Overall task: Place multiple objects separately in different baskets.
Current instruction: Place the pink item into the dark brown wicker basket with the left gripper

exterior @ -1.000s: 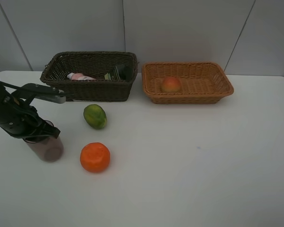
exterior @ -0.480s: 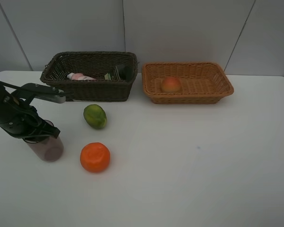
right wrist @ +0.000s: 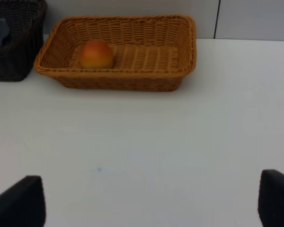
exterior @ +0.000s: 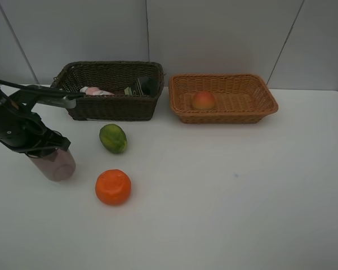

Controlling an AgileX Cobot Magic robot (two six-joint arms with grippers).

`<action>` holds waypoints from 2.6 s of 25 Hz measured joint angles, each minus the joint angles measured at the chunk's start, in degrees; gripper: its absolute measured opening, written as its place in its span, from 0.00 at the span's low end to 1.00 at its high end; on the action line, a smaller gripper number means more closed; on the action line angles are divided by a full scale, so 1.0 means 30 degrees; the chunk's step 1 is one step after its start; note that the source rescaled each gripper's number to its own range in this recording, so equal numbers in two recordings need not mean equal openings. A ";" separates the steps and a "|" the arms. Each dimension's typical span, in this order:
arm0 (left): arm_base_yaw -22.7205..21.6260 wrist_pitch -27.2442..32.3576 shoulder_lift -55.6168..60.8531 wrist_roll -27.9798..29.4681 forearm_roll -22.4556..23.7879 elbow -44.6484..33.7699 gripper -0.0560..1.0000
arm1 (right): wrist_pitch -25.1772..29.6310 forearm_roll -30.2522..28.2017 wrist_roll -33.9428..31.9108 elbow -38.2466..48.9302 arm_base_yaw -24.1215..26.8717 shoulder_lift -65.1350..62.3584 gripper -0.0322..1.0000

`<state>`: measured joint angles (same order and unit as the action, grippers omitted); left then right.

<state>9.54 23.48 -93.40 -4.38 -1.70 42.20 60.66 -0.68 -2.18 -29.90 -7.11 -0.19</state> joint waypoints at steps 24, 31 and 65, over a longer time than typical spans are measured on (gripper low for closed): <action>0.0000 -0.4734 -0.3480 0.5139 0.3457 0.9814 0.06 | 0.0000 0.0000 0.0015 0.0000 0.0000 0.0000 0.97; 0.0216 -0.8539 -0.5874 0.5139 0.3479 0.9829 0.06 | 0.0000 0.0000 0.0015 0.0000 0.0000 0.0000 0.97; 0.0771 -0.8517 -0.5711 0.5345 0.3613 0.9771 0.96 | 0.0000 0.0000 0.0015 0.0000 0.0000 0.0000 0.97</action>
<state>11.85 -2.08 -110.53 11.66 9.14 71.51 60.66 -0.68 -2.13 -29.90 -7.11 -0.19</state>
